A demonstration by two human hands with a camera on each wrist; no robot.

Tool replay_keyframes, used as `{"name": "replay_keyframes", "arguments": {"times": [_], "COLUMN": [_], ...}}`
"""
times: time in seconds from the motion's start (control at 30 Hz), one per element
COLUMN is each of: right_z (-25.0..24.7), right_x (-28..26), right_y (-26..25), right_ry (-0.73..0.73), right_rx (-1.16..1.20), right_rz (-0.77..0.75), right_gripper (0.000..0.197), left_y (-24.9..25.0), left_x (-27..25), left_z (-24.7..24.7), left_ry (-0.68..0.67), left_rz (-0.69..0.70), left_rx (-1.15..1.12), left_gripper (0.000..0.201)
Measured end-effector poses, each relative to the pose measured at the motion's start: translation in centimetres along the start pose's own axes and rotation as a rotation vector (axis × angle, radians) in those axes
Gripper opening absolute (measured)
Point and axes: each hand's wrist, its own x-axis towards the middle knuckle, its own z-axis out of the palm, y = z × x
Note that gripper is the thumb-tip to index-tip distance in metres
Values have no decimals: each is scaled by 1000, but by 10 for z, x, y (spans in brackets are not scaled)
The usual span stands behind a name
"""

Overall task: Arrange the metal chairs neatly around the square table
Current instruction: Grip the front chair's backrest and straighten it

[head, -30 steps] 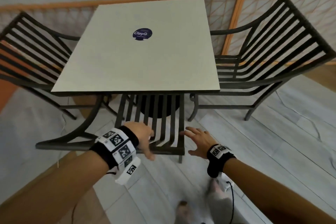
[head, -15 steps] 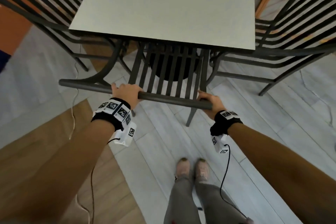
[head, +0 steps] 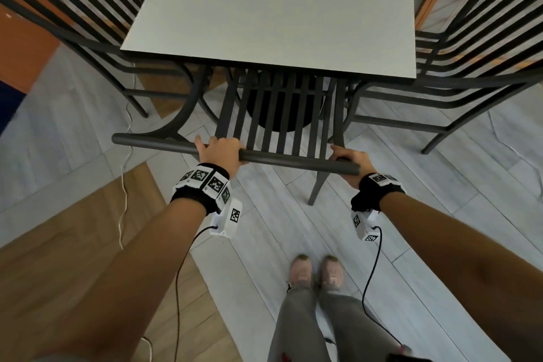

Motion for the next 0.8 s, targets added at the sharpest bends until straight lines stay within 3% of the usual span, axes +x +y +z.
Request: {"name": "replay_keyframes", "arguments": {"times": [0.3,0.57,0.7,0.8], "right_z": [-4,-17,-34,-51], "right_x": [-8,-22,-42,-64], "right_y": [-10,-24,-47,-69], "right_ry": [31,-38,-69,-110], "right_rx": [-57,-111,-153,-219], "right_rz": [11,68,52,13], "right_gripper": [13,18,19,26], "left_y": [2,14,37,59], "left_x": [-2,-14,-37,-55], "left_z": [2,-6,-6,-2], "left_ry": [39,28,125,180], "left_rz": [-1,-9,57,112], "left_rx": [-33,-51,-117,-169], "left_gripper": [22,27,14,23]}}
